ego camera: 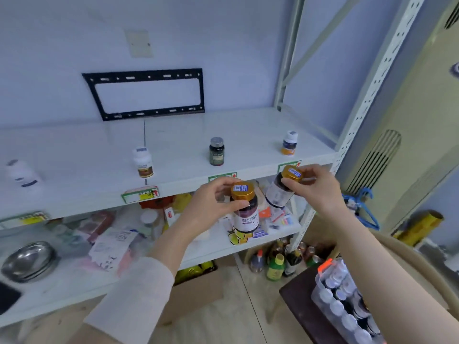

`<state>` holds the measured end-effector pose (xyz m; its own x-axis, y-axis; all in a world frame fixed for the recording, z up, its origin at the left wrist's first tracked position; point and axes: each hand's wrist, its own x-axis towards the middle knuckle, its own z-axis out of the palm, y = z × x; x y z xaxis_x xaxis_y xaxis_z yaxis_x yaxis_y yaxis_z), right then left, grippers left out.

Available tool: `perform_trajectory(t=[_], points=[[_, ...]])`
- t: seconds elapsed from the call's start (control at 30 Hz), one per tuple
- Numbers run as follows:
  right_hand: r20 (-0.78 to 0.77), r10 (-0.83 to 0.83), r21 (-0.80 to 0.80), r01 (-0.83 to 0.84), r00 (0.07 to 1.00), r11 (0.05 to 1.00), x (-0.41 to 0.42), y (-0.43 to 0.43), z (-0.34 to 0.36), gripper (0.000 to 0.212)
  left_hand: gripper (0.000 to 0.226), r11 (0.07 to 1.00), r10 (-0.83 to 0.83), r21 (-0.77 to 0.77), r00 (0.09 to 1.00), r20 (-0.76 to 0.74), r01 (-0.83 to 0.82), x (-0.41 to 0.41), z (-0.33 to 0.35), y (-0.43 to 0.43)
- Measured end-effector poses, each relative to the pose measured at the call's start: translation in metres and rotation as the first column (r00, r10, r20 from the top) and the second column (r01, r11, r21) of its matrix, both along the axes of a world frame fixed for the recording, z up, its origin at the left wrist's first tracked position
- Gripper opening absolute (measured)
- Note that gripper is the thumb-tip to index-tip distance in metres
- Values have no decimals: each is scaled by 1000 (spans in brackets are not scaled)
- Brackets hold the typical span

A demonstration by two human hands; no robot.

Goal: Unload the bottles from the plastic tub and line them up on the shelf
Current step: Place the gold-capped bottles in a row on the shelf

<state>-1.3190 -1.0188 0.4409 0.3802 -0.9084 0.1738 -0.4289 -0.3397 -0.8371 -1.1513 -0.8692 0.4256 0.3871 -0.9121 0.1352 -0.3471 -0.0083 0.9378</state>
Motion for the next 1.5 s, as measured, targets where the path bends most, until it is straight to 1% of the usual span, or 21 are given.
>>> perform_trajectory(t=[0.07, 0.17, 0.33, 0.47, 0.6, 0.7, 0.8, 0.9, 1.03, 1.17, 1.37, 1.5], points=[[-8, 47, 0, -47, 999, 999, 23, 9, 4, 45, 37, 999, 53, -1, 999, -1, -53, 15, 4, 19], [-10, 138, -18, -138, 990, 990, 59, 20, 11, 42, 33, 988, 151, -15, 989, -4, -151, 34, 12, 47], [16, 320, -3, -320, 947, 947, 119, 44, 21, 37, 33, 951, 309, -16, 951, -27, -310, 59, 19, 94], [22, 463, -5, -463, 886, 886, 166, 72, 24, 39, 34, 903, 429, -17, 903, -2, -429, 75, 23, 132], [58, 570, 17, -572, 820, 820, 211, 112, 31, 39, 35, 839, 543, -32, 840, 12, -542, 93, 26, 181], [92, 633, 30, -637, 769, 770, 242, 146, 40, 38, 33, 796, 605, -45, 796, 32, -604, 110, 35, 219], [94, 687, 22, -692, 720, 722, 277, 184, 52, 41, 33, 747, 664, -82, 747, 40, -660, 134, 48, 260], [137, 718, 10, -726, 682, 687, 319, 223, 63, 43, 32, 731, 682, -109, 726, 86, -674, 166, 58, 302], [187, 732, -3, -745, 655, 667, 375, 272, 76, 38, 32, 737, 675, -138, 726, 132, -661, 216, 72, 354], [191, 722, -11, -734, 665, 679, 430, 313, 84, 37, 31, 757, 654, -143, 739, 163, -638, 275, 87, 395], [172, 718, -7, -728, 674, 685, 515, 342, 98, 36, 33, 761, 649, -180, 736, 191, -624, 371, 102, 423], [169, 724, -12, -733, 668, 680, 576, 339, 104, 34, 28, 776, 629, -208, 752, 197, -595, 434, 106, 419]])
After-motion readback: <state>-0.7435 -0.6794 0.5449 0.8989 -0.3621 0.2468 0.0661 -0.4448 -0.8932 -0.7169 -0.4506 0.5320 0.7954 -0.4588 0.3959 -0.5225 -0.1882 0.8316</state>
